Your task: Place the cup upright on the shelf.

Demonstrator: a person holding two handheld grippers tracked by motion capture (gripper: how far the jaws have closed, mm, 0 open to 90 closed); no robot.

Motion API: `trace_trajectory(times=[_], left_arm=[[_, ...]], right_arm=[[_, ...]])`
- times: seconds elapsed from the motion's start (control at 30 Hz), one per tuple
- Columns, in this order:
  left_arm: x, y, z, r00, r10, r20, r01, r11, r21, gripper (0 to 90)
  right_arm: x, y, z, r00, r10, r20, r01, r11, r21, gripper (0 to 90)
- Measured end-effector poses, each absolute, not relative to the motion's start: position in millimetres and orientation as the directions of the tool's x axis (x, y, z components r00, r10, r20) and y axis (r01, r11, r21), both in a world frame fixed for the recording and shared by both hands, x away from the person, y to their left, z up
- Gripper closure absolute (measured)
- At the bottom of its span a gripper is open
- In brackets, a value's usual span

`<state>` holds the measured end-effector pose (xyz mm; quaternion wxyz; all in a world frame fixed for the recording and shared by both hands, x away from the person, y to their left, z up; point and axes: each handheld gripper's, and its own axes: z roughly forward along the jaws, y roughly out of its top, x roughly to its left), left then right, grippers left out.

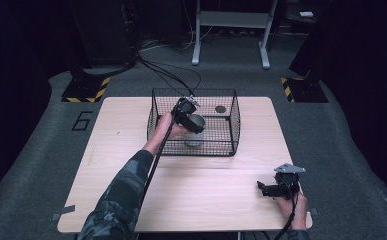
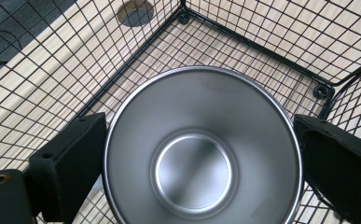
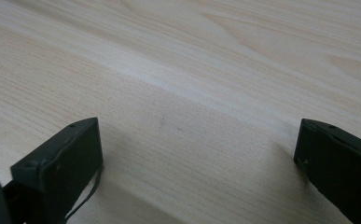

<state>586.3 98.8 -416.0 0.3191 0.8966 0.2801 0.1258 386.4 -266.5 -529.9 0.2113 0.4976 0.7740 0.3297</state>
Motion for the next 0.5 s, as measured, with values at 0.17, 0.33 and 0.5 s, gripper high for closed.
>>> trace_trajectory(times=[0.17, 0.33, 0.5], left_arm=[[586, 101, -416, 0.813, 0.581, 0.04, 0.423, -0.636, 0.645, 5.6], [583, 104, -408, 0.797, 0.604, 0.02, 0.426, -0.586, 0.69, 0.5], [577, 109, -396, 0.804, 0.594, 0.021, 0.407, -0.576, 0.709, 0.0]], right_arm=[[386, -267, -530, -0.425, 0.905, -0.003, 0.629, 0.298, 0.718, 0.5], [386, -267, -530, -0.425, 0.905, -0.002, 0.63, 0.297, 0.717, 0.5], [386, -267, -530, -0.424, 0.906, -0.002, 0.63, 0.296, 0.718, 0.5]])
